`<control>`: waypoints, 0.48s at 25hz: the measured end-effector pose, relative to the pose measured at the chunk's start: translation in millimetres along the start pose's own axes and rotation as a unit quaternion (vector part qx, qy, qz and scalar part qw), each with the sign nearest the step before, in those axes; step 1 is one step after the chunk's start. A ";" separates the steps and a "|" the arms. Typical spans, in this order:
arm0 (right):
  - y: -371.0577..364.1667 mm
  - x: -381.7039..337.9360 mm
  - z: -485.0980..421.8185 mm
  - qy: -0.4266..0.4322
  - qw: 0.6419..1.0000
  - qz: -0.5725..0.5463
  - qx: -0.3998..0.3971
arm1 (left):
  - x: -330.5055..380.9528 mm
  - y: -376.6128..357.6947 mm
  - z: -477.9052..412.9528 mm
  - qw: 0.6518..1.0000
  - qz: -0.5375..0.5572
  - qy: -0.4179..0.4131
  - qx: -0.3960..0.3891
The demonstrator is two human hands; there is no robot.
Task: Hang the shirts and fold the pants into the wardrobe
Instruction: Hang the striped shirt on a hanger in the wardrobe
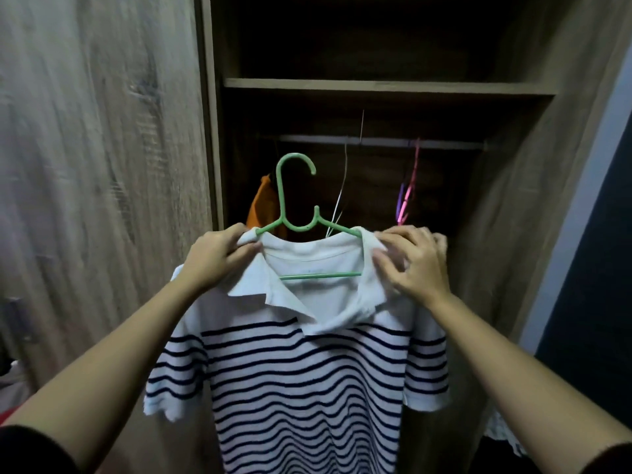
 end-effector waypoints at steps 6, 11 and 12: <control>0.0 -34.5 -42.6 0.065 0.975 -0.030 -0.211 | 28.3 -14.1 0.7 0.999 -0.001 -0.040 0.006; 2.5 -30.0 -55.1 0.024 0.971 -0.092 -0.221 | 15.2 -9.8 0.4 0.996 -0.065 -0.052 -0.029; 2.4 -27.9 -55.3 0.010 0.973 -0.089 -0.214 | 7.0 -6.6 2.5 0.996 -0.071 -0.035 -0.031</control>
Point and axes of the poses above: each hand's wrist, its own z-axis away from the middle knuckle, its own y-axis out of the back of the hand, x = y × z, the point moved 1 cm from there along -z, towards the middle knuckle, and after that the axes turned 11 degrees about z, right-handed, at the moved point
